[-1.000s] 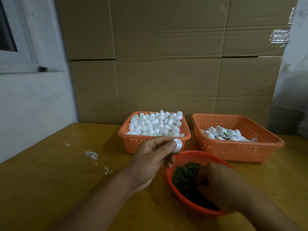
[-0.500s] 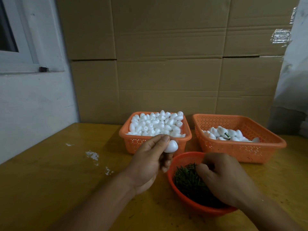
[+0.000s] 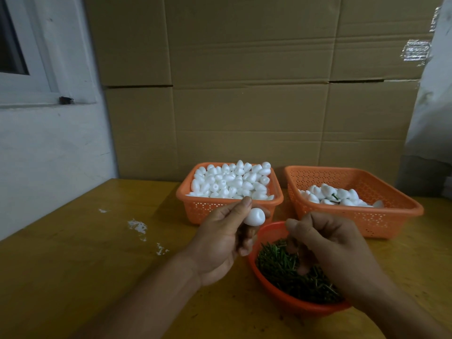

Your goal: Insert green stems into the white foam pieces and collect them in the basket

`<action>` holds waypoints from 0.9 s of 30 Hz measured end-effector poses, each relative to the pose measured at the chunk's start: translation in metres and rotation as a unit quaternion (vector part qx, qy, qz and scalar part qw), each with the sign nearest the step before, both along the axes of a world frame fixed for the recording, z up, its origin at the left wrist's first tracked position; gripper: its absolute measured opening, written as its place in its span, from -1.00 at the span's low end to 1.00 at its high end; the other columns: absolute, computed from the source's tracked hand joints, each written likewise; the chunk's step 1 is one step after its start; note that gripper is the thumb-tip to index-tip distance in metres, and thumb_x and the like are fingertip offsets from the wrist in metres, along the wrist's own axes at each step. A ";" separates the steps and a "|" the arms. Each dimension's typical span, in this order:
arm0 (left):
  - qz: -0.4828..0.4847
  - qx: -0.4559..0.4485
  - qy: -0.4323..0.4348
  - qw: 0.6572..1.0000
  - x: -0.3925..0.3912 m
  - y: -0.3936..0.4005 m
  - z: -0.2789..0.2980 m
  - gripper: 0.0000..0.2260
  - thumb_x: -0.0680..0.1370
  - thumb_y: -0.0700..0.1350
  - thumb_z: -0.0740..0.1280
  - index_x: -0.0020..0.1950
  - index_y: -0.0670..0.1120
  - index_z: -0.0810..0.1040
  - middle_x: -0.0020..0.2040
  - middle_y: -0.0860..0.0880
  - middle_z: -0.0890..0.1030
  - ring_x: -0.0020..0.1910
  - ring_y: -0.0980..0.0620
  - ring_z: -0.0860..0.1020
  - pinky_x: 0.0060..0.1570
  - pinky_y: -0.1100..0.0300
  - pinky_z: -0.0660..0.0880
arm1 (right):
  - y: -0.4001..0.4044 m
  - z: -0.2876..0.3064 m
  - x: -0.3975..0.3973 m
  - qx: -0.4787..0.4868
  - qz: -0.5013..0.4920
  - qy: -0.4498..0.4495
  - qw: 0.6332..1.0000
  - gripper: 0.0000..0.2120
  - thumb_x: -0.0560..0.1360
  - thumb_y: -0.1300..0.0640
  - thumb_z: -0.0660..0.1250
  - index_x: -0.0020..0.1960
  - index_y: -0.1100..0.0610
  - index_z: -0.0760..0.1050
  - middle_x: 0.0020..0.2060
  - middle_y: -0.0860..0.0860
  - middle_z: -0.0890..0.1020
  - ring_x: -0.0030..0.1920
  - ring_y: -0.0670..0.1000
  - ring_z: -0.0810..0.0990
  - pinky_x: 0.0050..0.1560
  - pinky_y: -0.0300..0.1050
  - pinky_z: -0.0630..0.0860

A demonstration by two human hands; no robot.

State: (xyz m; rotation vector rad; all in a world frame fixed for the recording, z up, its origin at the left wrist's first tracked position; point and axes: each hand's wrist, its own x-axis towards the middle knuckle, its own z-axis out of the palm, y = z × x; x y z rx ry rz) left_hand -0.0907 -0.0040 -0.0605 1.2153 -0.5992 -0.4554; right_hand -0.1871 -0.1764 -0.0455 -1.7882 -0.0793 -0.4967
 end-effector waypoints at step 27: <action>-0.002 0.025 -0.050 0.998 -0.011 -0.003 0.005 -0.62 0.57 0.17 0.23 -0.17 -0.05 0.68 -0.46 -0.01 0.33 -0.50 0.10 0.26 -0.49 0.25 0.16 | 0.014 0.004 -0.007 0.112 0.145 0.006 0.983 -0.76 0.35 0.07 0.44 -0.07 0.18 0.73 -0.28 0.16 0.66 -0.38 0.03 0.54 -0.34 -0.16 0.58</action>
